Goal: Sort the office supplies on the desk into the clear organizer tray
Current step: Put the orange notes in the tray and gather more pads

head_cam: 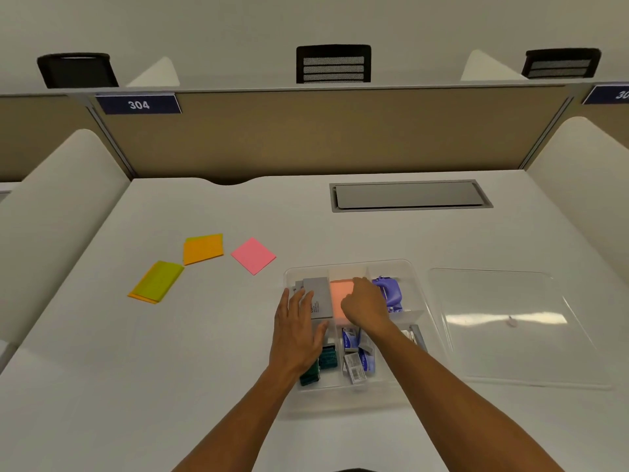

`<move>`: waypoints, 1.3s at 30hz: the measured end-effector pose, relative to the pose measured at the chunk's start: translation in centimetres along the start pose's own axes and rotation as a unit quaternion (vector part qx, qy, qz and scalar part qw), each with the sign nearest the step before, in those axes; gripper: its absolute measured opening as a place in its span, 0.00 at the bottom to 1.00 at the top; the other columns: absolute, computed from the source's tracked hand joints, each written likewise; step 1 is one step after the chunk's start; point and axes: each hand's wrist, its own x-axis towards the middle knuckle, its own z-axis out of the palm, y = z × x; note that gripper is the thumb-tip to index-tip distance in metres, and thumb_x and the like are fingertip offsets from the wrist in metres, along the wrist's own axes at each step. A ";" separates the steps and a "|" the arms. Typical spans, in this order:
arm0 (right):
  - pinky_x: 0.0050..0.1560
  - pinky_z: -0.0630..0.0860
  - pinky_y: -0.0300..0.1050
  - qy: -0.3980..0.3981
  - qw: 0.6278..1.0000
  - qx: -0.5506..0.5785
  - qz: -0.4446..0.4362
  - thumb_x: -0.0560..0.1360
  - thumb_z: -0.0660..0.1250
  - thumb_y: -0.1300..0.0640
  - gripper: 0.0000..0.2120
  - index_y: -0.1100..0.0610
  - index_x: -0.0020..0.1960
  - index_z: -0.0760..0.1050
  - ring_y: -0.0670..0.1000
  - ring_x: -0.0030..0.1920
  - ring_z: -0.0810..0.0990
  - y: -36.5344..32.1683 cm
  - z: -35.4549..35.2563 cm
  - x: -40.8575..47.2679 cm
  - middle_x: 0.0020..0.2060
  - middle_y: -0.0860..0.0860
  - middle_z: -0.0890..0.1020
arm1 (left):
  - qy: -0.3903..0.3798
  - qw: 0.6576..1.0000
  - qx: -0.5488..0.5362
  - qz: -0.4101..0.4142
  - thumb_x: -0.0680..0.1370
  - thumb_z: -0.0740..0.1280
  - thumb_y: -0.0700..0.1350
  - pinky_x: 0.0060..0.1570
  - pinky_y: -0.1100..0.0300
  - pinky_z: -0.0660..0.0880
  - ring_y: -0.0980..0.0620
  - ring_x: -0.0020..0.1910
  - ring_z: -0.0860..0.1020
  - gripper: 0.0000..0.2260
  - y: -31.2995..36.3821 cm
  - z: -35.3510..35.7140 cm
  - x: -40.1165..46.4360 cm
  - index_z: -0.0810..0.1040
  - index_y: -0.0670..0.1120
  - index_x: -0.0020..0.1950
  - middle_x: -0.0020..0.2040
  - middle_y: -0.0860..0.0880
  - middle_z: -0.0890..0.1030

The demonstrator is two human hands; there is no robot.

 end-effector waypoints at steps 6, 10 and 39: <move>0.61 0.72 0.47 0.004 0.997 0.048 -0.053 0.77 0.65 0.59 0.26 0.53 0.74 0.65 0.55 0.68 0.71 -0.8 0.3 0.0 0.72 0.53 0.69 | -0.004 0.999 -0.032 0.000 0.76 0.57 0.66 0.75 0.50 0.45 0.48 0.78 0.46 0.34 0.1 -0.4 0.2 0.53 0.54 0.77 0.79 0.51 0.53; 0.65 0.71 0.46 -0.012 0.991 0.086 -0.105 0.78 0.66 0.54 0.24 0.52 0.73 0.65 0.54 0.70 0.68 -1.9 0.8 0.2 0.73 0.52 0.68 | 0.017 0.998 -0.059 -0.002 0.73 0.48 0.72 0.75 0.49 0.46 0.48 0.78 0.45 0.37 -0.9 -1.7 0.0 0.54 0.52 0.77 0.78 0.50 0.55; 0.68 0.64 0.47 -0.079 0.974 -0.014 -0.211 0.78 0.66 0.54 0.26 0.53 0.74 0.64 0.54 0.70 0.68 -15.7 8.6 4.3 0.71 0.53 0.69 | 0.074 0.965 -0.055 -0.247 0.80 0.63 0.51 0.71 0.41 0.58 0.36 0.74 0.58 0.28 -25.7 -12.4 4.4 0.61 0.39 0.74 0.75 0.36 0.59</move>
